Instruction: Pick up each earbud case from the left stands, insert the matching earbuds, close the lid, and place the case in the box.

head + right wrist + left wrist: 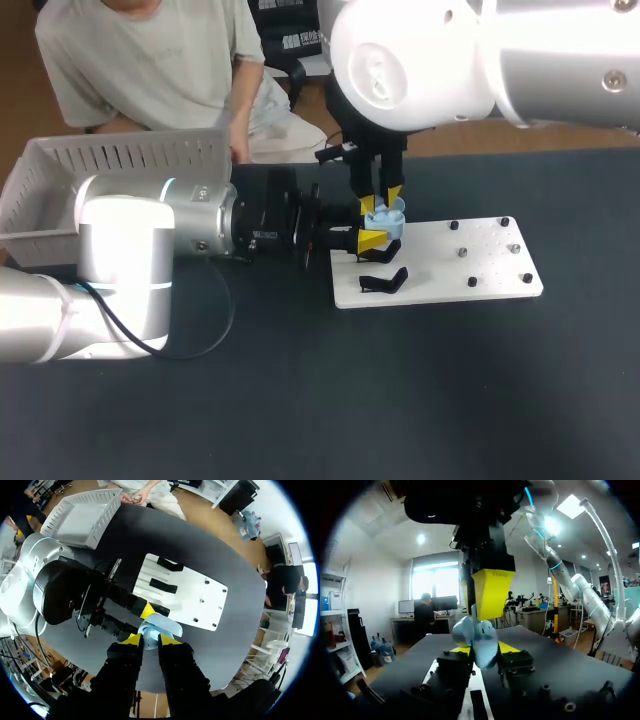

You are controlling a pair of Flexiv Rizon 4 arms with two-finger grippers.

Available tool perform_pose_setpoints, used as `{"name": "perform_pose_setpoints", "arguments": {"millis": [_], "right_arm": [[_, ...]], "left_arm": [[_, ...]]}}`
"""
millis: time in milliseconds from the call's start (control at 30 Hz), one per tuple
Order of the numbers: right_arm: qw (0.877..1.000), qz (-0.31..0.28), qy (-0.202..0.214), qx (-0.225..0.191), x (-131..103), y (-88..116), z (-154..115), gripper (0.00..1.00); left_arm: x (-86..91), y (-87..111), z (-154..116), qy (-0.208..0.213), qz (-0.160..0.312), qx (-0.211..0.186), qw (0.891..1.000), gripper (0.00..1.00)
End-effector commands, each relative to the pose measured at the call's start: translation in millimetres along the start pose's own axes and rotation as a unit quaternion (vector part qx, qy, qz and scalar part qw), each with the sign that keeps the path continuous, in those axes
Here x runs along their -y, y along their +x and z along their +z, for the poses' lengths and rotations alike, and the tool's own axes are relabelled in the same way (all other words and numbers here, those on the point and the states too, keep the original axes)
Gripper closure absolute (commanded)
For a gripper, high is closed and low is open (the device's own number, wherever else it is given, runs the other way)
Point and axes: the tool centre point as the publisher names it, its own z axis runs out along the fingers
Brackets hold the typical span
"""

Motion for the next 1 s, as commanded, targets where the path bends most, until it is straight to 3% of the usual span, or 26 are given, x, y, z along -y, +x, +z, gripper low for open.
{"name": "perform_pose_setpoints", "arguments": {"millis": [33,467,1000], "right_arm": [[1.0,0.001,0.004,0.006,-0.9,2.4,-0.1,1.0],[0.998,0.006,0.035,0.043,-9.6,17.1,-6.2,1.0],[0.996,0.026,0.033,0.081,-5.5,18.2,-6.2,1.0]], "left_arm": [[-0.3,-0.2,0.1,0.0,0.0,0.0,1.0,1.0],[-0.3,-0.2,0.1,0.0,0.0,0.0,1.0,1.0],[-0.3,-0.2,0.1,0.0,0.0,0.0,1.0,1.0]]}}
